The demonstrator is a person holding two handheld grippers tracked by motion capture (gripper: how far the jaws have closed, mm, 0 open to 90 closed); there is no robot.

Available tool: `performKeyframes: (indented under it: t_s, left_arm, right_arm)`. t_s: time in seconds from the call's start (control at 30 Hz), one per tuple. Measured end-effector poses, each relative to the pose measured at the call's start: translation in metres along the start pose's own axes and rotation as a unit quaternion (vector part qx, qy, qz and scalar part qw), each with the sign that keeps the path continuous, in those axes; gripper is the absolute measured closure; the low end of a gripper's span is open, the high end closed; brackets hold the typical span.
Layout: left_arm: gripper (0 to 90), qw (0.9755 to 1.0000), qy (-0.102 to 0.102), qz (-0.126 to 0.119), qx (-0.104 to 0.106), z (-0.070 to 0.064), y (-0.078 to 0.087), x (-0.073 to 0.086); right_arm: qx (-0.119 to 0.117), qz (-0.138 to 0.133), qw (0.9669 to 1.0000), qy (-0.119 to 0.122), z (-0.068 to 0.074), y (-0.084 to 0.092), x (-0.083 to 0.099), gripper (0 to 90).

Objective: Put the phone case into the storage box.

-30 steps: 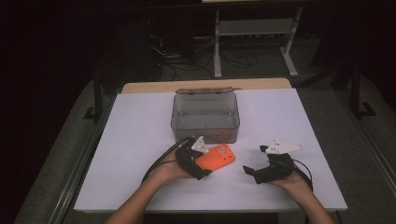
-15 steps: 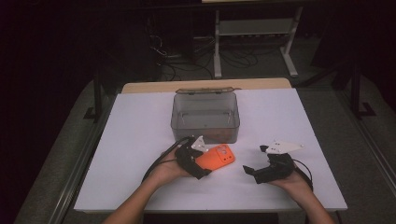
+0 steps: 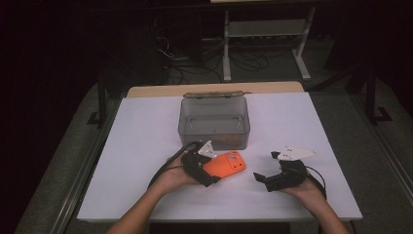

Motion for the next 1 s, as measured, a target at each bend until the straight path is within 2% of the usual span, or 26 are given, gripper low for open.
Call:
performKeyframes:
  t_s: [0.6, 1.0]
  left_arm:
    - [16.6, 0.9996, 0.013, -0.025, 0.003, -0.001, 0.029, 0.003]
    - [16.6, 0.9992, 0.024, -0.032, -0.008, 0.002, 0.049, 0.01]
  right_arm:
    - [0.002, 0.002, 1.0, 0.0, -0.001, -0.001, 0.001, 0.0]
    - [0.001, 0.002, 1.0, 0.0, -0.001, -0.001, 0.001, 0.0]
Point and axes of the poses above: each handheld gripper's, and its own axes: y roughly backward along the jaws, x roughly out of its underside, z roughly to its left, the point moved 8 cm from there along -y, roughly forward along the jaws, and after that the axes turned 1 degree about -x, right-handed, at the moved point
